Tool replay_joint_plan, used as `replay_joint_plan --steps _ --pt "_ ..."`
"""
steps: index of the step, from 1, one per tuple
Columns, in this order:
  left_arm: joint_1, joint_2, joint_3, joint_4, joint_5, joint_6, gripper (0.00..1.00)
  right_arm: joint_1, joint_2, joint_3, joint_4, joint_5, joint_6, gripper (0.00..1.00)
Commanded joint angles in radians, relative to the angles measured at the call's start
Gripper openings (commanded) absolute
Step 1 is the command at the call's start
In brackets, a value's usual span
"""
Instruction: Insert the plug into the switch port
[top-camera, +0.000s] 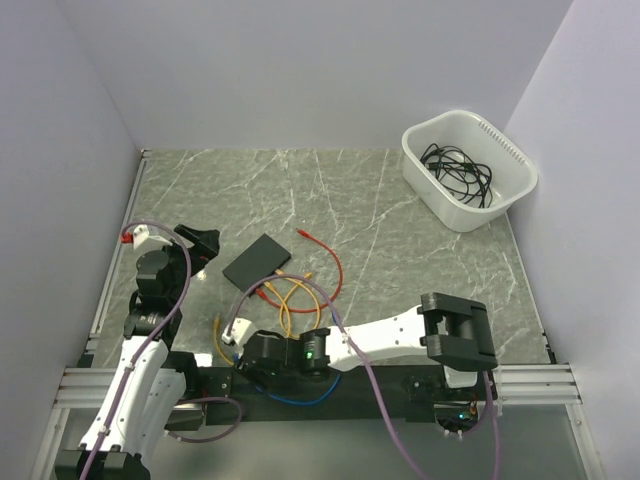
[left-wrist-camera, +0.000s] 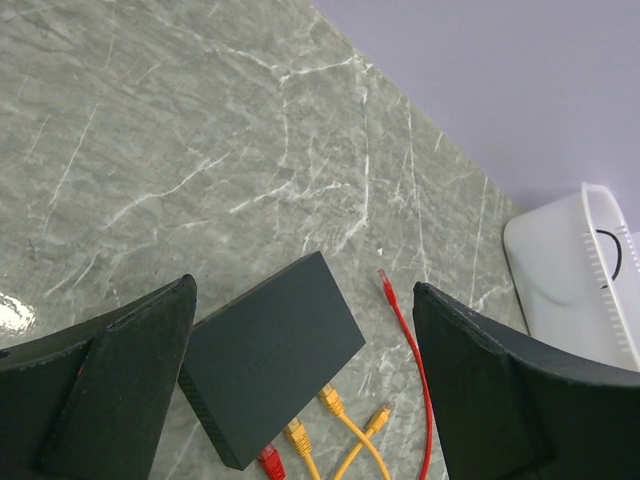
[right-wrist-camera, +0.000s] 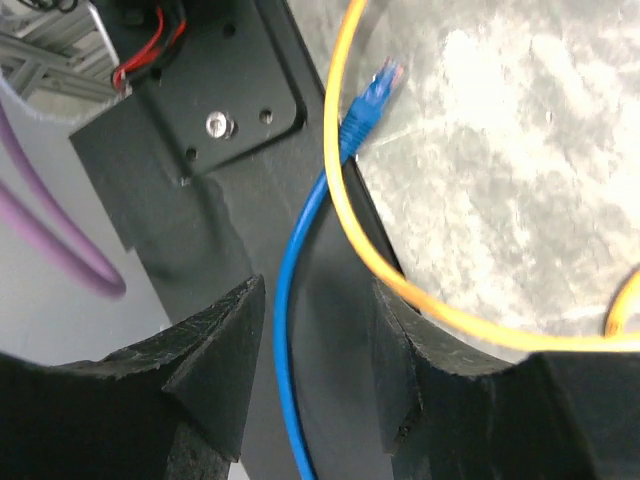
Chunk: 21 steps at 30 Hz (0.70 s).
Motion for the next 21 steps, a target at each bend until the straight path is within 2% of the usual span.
replay_joint_plan --steps 1,21 --pt "0.003 0.009 -0.003 0.017 -0.009 0.018 0.95 0.002 0.049 0.077 -0.012 -0.001 0.003 0.53" --pt "0.003 0.001 -0.009 0.019 -0.009 0.018 0.95 -0.015 0.178 0.174 -0.031 -0.041 0.029 0.50"
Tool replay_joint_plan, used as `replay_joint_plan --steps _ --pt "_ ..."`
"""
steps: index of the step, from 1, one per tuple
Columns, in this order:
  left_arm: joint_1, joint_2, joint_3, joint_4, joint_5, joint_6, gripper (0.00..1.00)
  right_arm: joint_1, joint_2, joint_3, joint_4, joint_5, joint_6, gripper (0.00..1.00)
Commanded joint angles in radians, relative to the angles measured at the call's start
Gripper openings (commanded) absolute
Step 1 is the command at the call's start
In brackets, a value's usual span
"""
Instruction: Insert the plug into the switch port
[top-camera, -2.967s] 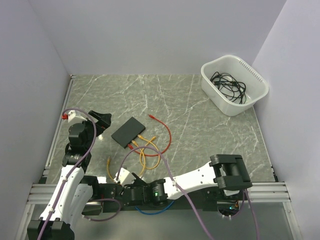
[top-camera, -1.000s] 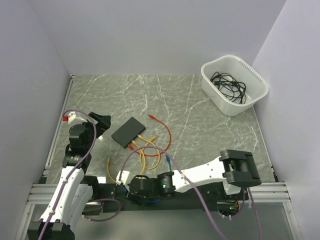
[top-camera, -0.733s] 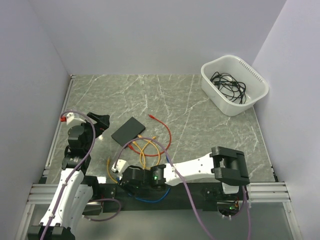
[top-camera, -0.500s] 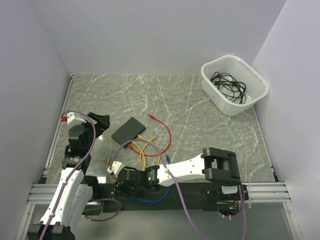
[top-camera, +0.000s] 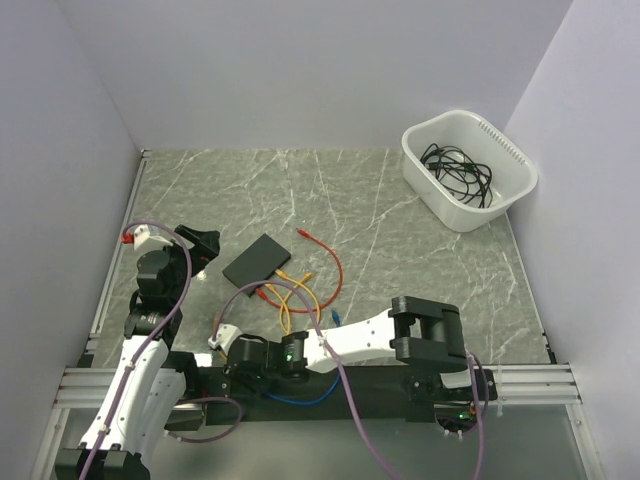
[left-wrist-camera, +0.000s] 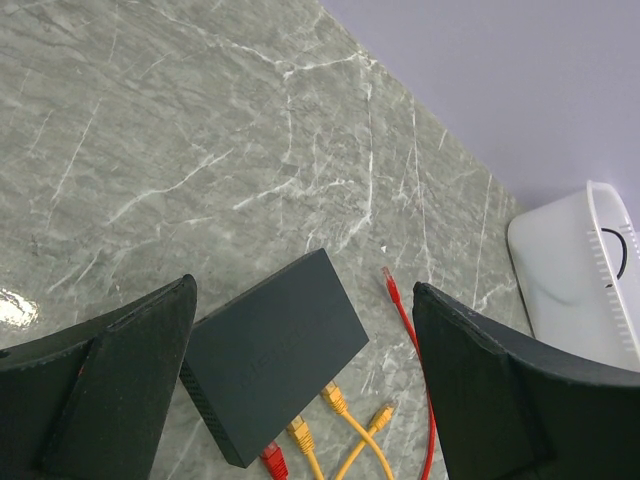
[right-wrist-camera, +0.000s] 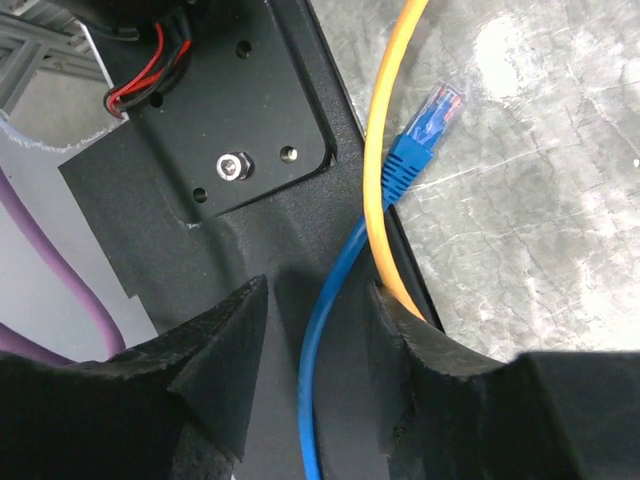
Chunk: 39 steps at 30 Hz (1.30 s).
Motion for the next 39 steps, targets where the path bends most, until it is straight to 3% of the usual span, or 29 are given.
replay_joint_plan --steps 1,8,16,22,31,36,37,39 --pt "0.003 -0.007 -0.004 0.023 -0.008 0.018 0.95 -0.009 0.024 0.043 -0.002 0.005 0.018 0.49" --pt "0.003 -0.009 -0.002 0.018 -0.010 0.019 0.95 -0.017 0.061 0.040 0.004 -0.032 0.023 0.39" --pt "0.003 -0.004 -0.001 0.020 -0.011 0.021 0.95 -0.014 -0.011 -0.055 0.055 -0.110 -0.021 0.00" --pt "0.003 -0.001 0.002 0.020 -0.011 0.021 0.95 0.003 -0.129 -0.159 0.032 -0.234 -0.127 0.00" --pt "0.003 0.002 0.013 0.014 -0.007 0.015 0.95 -0.014 -0.307 -0.329 0.050 -0.178 -0.111 0.00" --pt "0.003 0.020 0.001 0.047 0.047 0.015 0.94 -0.082 -0.394 -0.400 0.107 -0.149 -0.062 0.00" --pt "0.003 0.026 0.001 0.059 0.067 0.015 0.99 -0.095 -0.407 -0.412 0.142 -0.153 -0.054 0.00" --pt "0.003 0.029 0.005 0.063 0.086 0.015 0.99 -0.122 -0.437 -0.440 0.149 -0.162 -0.040 0.00"
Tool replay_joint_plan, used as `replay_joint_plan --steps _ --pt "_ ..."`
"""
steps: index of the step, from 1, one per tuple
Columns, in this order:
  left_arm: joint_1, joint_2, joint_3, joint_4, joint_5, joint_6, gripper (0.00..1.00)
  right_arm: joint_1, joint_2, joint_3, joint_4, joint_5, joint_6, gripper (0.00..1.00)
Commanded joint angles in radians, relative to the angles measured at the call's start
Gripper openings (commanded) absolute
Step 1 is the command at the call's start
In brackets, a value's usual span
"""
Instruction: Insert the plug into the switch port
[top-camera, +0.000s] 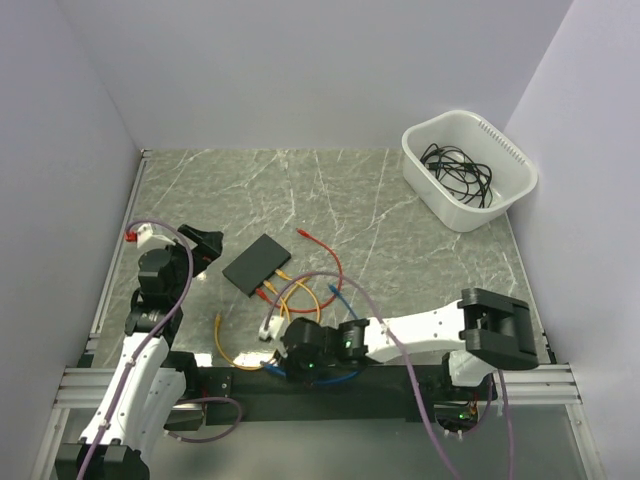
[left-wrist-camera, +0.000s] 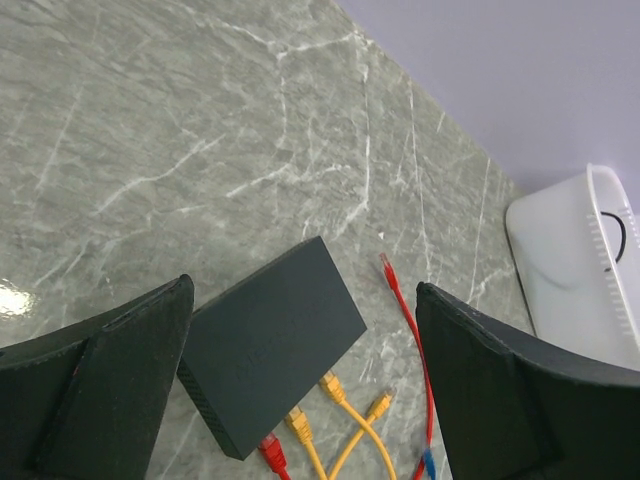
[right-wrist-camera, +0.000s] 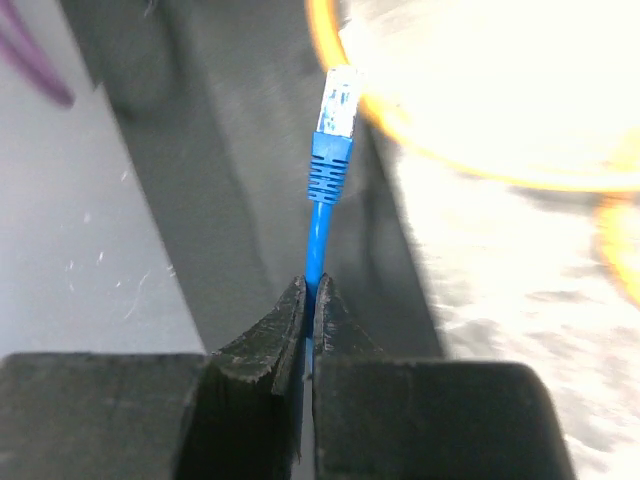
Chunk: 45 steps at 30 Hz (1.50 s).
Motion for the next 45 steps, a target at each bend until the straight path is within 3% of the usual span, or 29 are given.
replay_joint_plan --steps 1,6,13,15,28,45 --pt "0.003 0.009 0.007 0.057 0.062 0.018 0.99 -0.066 -0.080 -0.034 0.119 0.014 0.037 0.00" --pt "0.001 0.007 -0.022 0.125 0.171 0.016 0.99 -0.143 -0.153 -0.068 0.144 0.031 0.080 0.00" --pt "-0.016 0.007 -0.090 0.260 0.347 -0.011 0.74 -0.229 -0.279 -0.153 0.230 -0.001 0.122 0.00" --pt "-0.029 0.009 -0.102 0.286 0.375 -0.020 0.72 -0.239 -0.321 -0.174 0.241 0.006 0.122 0.00" --pt "-0.261 0.096 -0.130 0.404 0.318 -0.071 0.51 -0.285 -0.387 -0.159 0.206 0.183 0.140 0.00" --pt "-0.375 0.162 -0.134 0.478 0.280 -0.120 0.50 -0.307 -0.289 -0.042 0.190 0.211 0.111 0.00"
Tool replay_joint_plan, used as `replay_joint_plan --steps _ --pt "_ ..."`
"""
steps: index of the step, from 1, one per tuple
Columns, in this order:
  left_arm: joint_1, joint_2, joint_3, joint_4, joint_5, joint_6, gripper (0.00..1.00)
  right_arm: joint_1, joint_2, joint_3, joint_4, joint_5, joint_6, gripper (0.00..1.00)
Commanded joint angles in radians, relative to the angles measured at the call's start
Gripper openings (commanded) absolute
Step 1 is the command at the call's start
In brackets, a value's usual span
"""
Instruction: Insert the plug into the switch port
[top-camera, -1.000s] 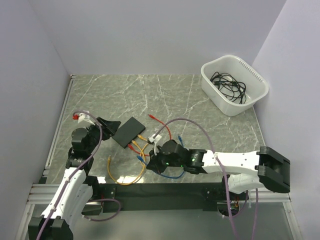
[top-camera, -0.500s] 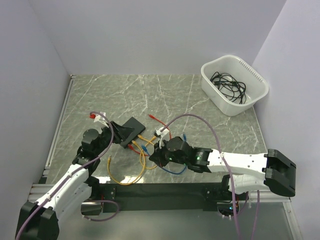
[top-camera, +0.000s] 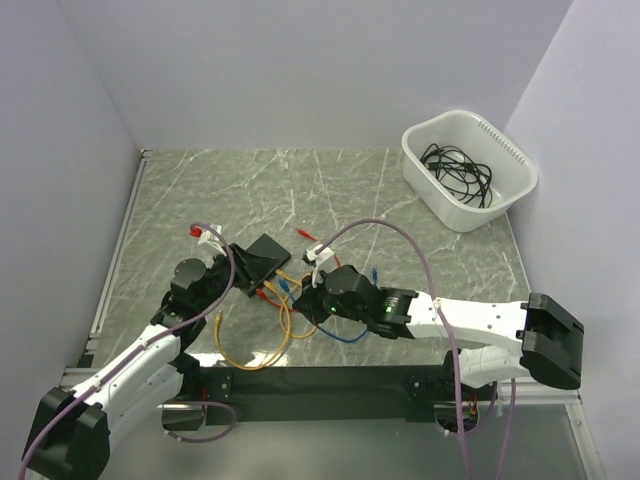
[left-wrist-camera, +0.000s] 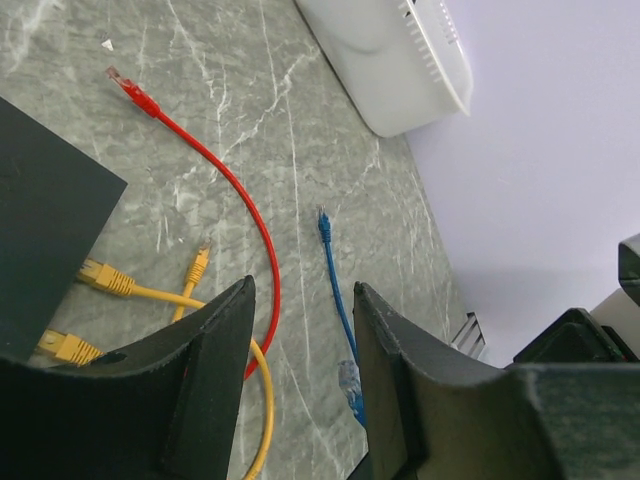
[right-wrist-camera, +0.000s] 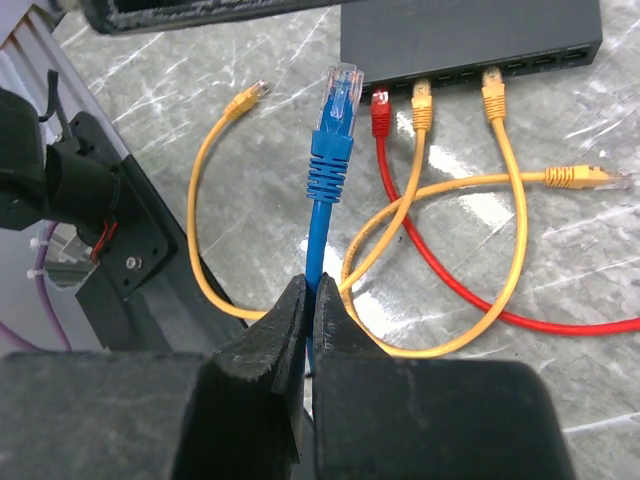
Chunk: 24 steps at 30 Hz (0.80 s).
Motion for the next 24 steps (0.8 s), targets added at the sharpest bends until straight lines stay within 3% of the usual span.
replay_joint_plan --steps 1,15,24 --pt "-0.016 0.004 0.000 0.066 -0.020 -0.013 0.50 -0.013 0.013 0.055 0.028 0.027 -0.012 0.00" --pt "-0.062 0.024 0.009 0.079 -0.042 -0.018 0.44 -0.033 0.063 0.101 0.037 0.035 -0.012 0.00" --pt "-0.077 0.023 0.012 0.079 -0.049 -0.018 0.32 -0.040 0.078 0.110 0.045 0.042 -0.009 0.00"
